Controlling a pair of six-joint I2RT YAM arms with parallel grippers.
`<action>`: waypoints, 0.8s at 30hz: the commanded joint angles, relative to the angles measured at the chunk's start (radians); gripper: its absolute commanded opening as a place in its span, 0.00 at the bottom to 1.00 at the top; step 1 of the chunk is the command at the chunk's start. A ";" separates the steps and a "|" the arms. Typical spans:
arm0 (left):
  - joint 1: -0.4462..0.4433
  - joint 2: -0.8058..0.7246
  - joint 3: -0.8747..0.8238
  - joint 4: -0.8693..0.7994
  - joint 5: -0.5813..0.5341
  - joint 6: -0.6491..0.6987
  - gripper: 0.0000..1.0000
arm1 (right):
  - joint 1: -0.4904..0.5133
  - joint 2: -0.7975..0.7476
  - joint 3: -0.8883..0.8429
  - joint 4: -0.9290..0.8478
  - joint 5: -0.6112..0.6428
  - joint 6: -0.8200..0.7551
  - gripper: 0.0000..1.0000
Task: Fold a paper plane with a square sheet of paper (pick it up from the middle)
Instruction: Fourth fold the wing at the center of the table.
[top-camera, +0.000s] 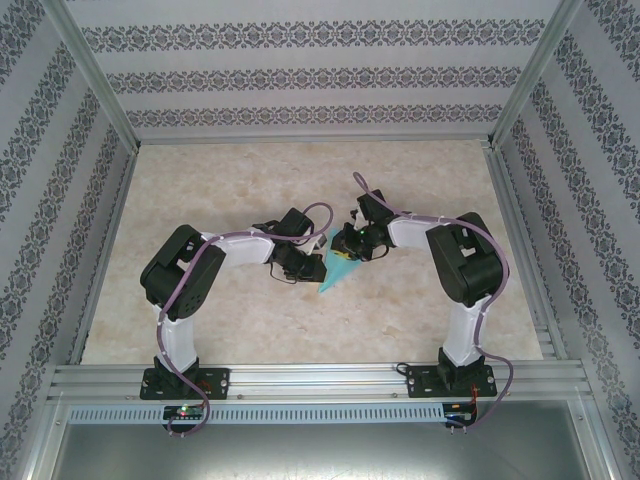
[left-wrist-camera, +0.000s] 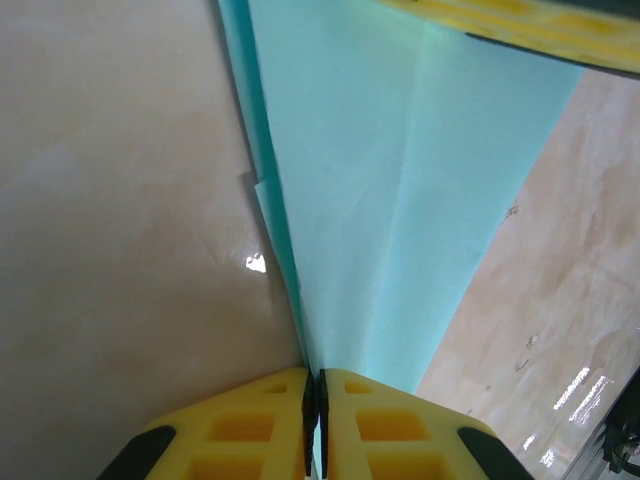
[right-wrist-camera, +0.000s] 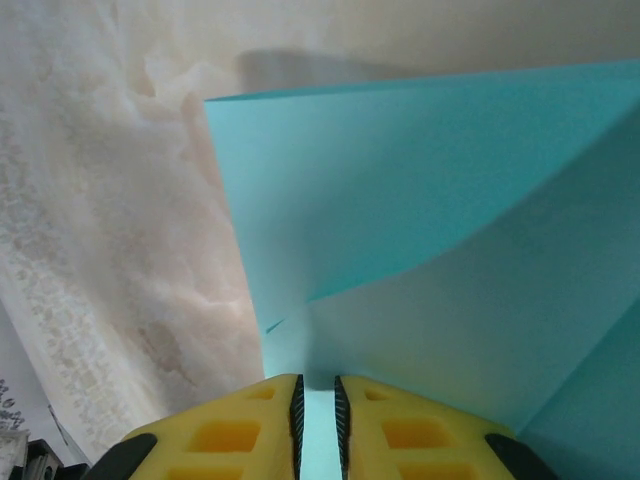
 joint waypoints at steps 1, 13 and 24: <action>-0.035 -0.003 -0.003 -0.052 -0.004 0.024 0.14 | -0.001 0.037 0.022 -0.056 0.035 -0.041 0.19; -0.026 -0.076 0.060 -0.092 -0.064 -0.008 0.21 | 0.008 0.041 0.022 -0.121 0.064 -0.080 0.19; -0.027 -0.040 0.088 -0.106 -0.063 -0.005 0.15 | 0.014 0.040 0.013 -0.113 0.058 -0.080 0.19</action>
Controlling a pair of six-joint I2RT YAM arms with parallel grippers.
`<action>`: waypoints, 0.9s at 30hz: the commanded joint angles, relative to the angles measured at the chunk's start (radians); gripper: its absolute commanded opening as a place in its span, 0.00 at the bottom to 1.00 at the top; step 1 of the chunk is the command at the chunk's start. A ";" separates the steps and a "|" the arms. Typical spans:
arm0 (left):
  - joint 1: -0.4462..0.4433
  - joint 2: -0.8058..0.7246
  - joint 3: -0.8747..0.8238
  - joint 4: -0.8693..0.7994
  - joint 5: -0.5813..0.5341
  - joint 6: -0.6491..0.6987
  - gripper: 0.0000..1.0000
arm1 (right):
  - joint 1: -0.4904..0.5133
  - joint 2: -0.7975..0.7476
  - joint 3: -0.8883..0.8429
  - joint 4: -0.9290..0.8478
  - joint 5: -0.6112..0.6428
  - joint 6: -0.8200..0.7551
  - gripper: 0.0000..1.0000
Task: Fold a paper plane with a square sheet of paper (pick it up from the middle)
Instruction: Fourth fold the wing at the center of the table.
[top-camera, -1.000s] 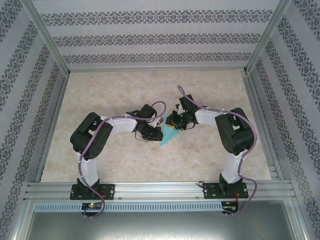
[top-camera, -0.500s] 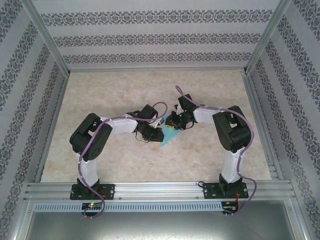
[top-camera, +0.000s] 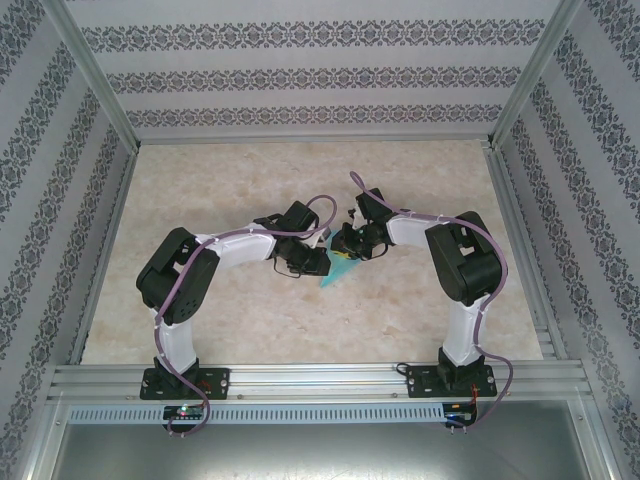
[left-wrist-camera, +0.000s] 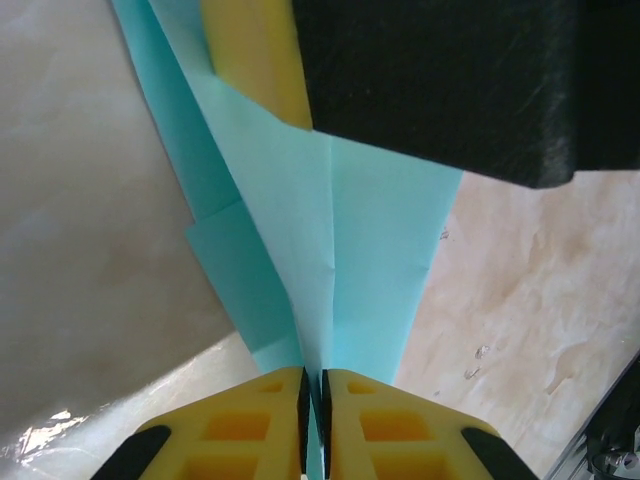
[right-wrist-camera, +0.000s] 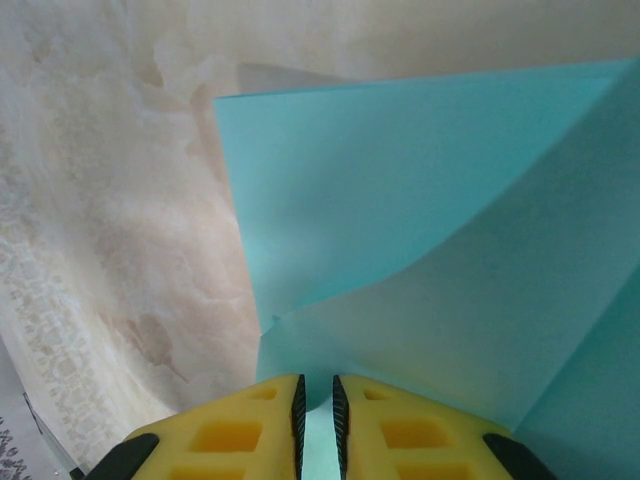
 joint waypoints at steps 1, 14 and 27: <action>-0.005 -0.005 0.020 -0.048 -0.013 0.004 0.15 | 0.012 0.028 -0.011 -0.074 0.051 -0.016 0.19; 0.000 -0.047 0.025 -0.083 -0.010 0.004 0.24 | 0.012 0.017 -0.036 -0.055 0.043 -0.013 0.19; 0.000 0.007 0.082 -0.063 -0.001 -0.039 0.18 | 0.012 0.012 -0.047 -0.041 0.034 -0.009 0.18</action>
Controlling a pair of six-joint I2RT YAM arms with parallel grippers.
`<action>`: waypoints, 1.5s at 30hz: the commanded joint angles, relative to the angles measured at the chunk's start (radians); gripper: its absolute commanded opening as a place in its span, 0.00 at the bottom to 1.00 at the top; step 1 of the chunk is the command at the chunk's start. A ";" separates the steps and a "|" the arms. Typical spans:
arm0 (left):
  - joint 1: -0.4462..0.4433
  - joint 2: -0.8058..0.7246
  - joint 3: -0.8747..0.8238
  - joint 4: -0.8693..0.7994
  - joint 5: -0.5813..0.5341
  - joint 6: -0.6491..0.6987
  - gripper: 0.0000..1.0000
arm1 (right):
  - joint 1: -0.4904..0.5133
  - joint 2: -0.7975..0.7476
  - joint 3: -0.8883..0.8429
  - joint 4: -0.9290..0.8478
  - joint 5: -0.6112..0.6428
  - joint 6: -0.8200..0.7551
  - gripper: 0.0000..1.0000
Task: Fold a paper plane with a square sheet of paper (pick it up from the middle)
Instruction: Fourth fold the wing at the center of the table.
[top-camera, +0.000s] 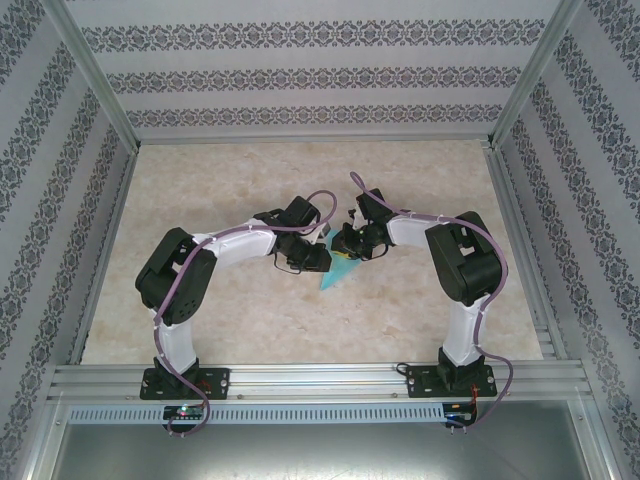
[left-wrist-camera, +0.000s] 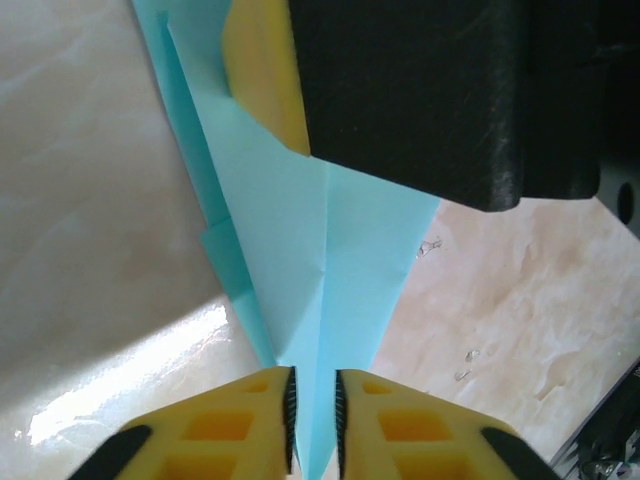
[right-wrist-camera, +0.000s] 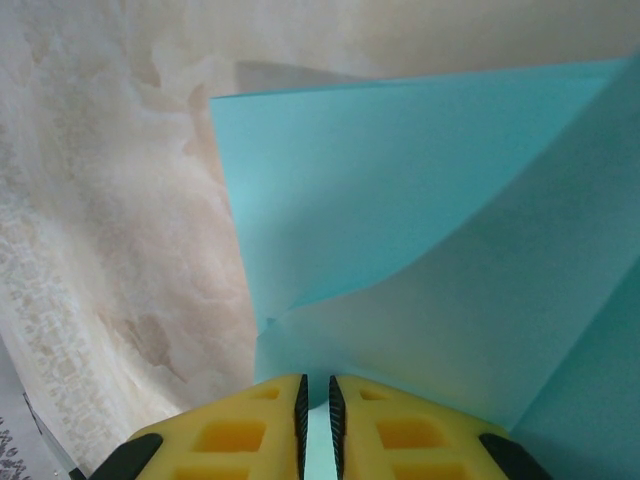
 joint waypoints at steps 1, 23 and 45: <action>-0.001 0.024 0.026 0.013 0.031 -0.018 0.17 | 0.012 0.012 -0.041 -0.051 0.034 -0.010 0.18; -0.016 0.088 -0.058 0.110 0.099 -0.058 0.11 | 0.008 -0.011 -0.065 -0.053 0.037 -0.013 0.18; -0.062 0.102 -0.026 0.074 0.060 -0.049 0.11 | -0.002 -0.024 -0.132 0.002 0.041 0.000 0.17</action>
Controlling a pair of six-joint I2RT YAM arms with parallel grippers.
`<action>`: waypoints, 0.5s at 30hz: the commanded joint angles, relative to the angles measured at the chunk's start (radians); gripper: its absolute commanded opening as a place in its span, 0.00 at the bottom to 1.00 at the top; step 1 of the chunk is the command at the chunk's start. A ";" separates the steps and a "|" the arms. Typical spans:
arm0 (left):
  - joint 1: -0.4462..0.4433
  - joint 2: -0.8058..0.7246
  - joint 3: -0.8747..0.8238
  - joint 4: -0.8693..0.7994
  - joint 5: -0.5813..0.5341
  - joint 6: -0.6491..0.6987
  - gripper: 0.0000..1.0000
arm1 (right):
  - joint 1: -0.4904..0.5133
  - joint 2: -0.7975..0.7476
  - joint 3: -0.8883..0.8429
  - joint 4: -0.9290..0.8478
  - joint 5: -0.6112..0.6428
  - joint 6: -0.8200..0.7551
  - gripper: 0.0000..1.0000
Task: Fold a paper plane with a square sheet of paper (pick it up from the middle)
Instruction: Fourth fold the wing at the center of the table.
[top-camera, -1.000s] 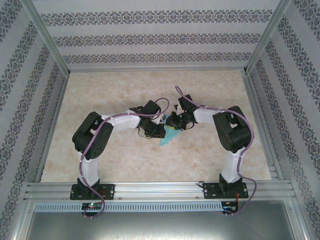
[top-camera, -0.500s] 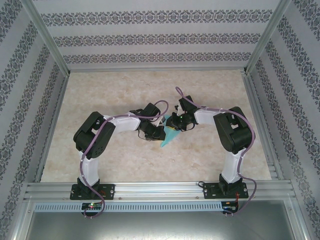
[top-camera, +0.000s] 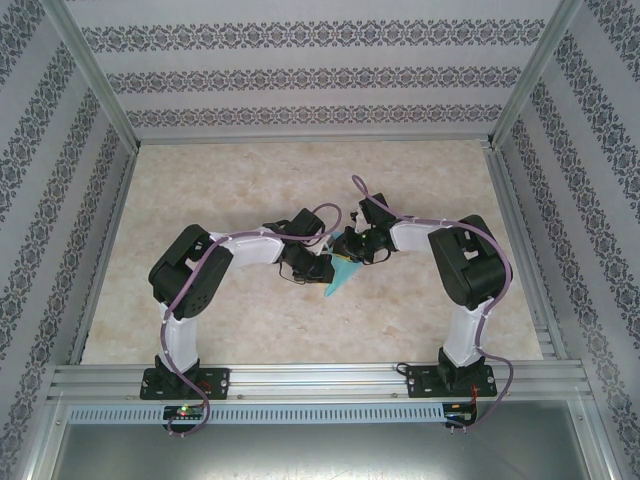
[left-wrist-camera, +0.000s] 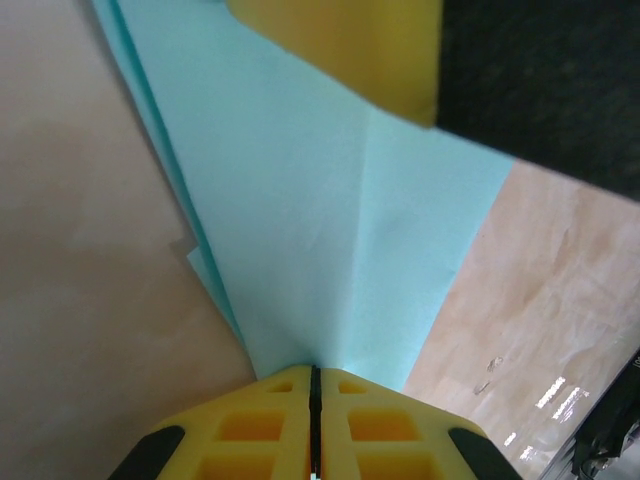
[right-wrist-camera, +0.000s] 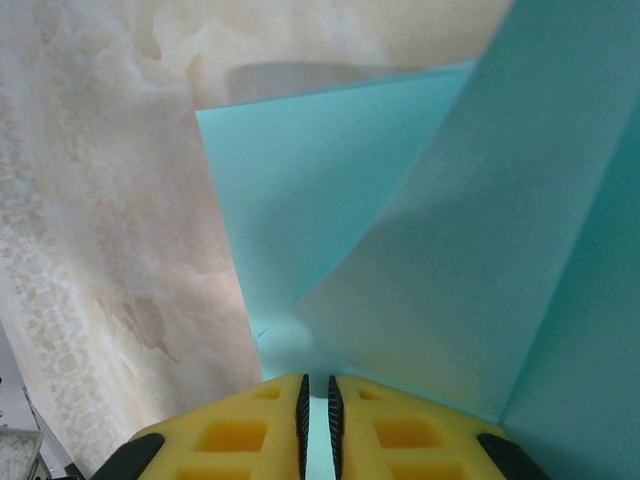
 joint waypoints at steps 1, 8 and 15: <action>-0.031 0.021 0.028 -0.039 -0.019 0.011 0.11 | -0.001 0.015 -0.058 -0.070 0.044 0.001 0.17; -0.059 0.035 0.056 -0.103 -0.084 0.038 0.11 | -0.011 0.013 -0.090 -0.041 0.042 0.006 0.17; -0.066 -0.037 0.058 -0.116 -0.126 0.031 0.14 | -0.015 0.001 -0.096 -0.019 0.034 0.009 0.17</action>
